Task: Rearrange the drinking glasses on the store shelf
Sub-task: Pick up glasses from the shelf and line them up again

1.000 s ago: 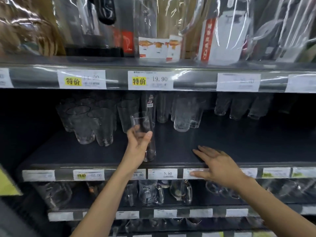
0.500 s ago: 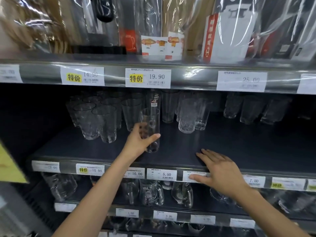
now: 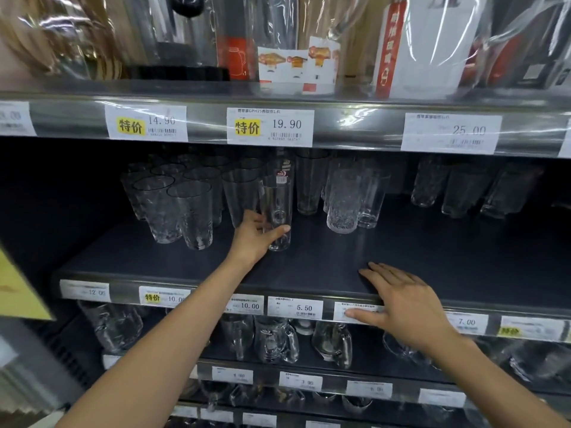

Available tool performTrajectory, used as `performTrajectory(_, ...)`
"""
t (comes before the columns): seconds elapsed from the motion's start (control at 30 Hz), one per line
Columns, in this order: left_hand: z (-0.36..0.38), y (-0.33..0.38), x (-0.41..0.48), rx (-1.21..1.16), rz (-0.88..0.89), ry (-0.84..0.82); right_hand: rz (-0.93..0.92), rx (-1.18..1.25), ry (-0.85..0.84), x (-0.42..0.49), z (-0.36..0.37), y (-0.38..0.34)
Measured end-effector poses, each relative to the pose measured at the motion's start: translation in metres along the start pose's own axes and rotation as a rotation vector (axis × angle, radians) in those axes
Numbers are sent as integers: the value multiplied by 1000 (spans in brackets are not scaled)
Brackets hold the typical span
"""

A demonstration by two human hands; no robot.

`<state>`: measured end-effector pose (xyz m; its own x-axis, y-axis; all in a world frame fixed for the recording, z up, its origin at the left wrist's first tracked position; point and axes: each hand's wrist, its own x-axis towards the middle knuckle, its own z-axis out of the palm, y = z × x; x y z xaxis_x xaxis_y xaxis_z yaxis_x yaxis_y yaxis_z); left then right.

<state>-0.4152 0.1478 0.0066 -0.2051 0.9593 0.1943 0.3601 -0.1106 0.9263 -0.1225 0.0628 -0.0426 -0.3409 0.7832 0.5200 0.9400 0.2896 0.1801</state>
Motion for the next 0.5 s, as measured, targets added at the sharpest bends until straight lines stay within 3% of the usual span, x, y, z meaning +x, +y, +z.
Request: performTrajectory(0.5, 2, -9, 9, -28, 0, -58, 15, -4, -9, -1, -2, -3)
